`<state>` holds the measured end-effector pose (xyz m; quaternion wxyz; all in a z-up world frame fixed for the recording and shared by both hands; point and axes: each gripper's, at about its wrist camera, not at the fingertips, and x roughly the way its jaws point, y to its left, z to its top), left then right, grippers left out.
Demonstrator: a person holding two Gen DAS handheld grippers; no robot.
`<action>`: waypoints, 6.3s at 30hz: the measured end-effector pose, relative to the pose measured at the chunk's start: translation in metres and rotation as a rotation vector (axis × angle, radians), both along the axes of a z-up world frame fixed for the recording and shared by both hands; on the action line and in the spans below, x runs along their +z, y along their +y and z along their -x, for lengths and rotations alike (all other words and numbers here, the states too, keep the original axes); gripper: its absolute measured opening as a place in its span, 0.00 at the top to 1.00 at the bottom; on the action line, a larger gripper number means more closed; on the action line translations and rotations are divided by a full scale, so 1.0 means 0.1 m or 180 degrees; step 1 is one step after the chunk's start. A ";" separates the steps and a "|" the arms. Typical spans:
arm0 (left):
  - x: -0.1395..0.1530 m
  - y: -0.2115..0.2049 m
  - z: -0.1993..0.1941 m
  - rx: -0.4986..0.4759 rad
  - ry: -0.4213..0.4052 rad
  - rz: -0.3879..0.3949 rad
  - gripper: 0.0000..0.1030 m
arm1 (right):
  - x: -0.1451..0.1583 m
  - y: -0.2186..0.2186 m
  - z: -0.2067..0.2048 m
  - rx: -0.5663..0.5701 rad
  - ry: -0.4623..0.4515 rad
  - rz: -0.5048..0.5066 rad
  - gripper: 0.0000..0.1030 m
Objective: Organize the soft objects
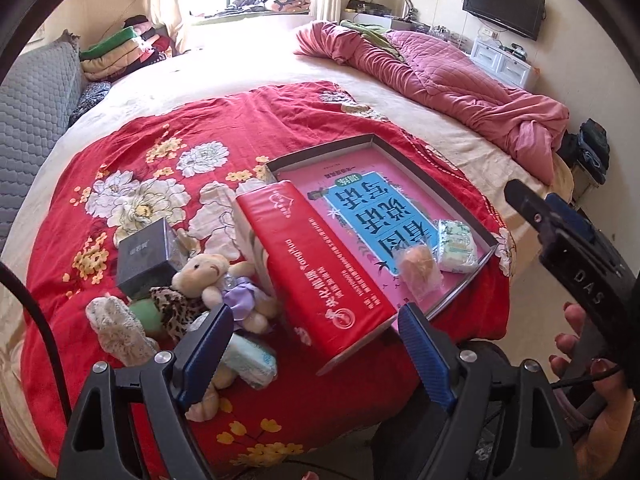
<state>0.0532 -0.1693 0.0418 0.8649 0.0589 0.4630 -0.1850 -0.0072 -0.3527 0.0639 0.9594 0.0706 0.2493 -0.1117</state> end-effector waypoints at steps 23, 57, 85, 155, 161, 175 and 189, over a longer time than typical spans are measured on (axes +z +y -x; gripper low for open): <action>0.10 1.11 0.16 0.0538 -0.0093 0.0102 0.18 | 0.34 0.76 0.09 0.0568 -0.0098 0.0097 0.23; -0.35 1.76 0.05 0.0778 0.0225 0.0473 0.18 | -0.24 1.87 0.01 0.1657 0.0408 0.0565 0.23; -0.83 1.37 -0.77 0.0386 0.0634 0.0875 0.36 | -1.10 2.29 -0.33 0.1990 0.0984 0.1007 0.52; 0.01 1.24 -0.18 0.0403 -0.0097 0.0737 0.90 | -0.47 1.51 -0.40 0.1980 0.0212 -0.0280 0.81; 0.20 1.00 -0.17 0.0268 -0.0199 0.0629 0.90 | -0.35 1.30 -0.31 0.1848 0.0058 -0.0332 0.81; 0.64 0.18 -0.24 -0.0148 -0.0391 0.0592 0.90 | -0.08 0.69 -0.19 0.1405 -0.0243 -0.0521 0.81; 0.67 -0.42 -0.27 -0.0427 -0.0412 0.0468 0.90 | 0.01 0.07 -0.14 0.0928 -0.0401 -0.0700 0.81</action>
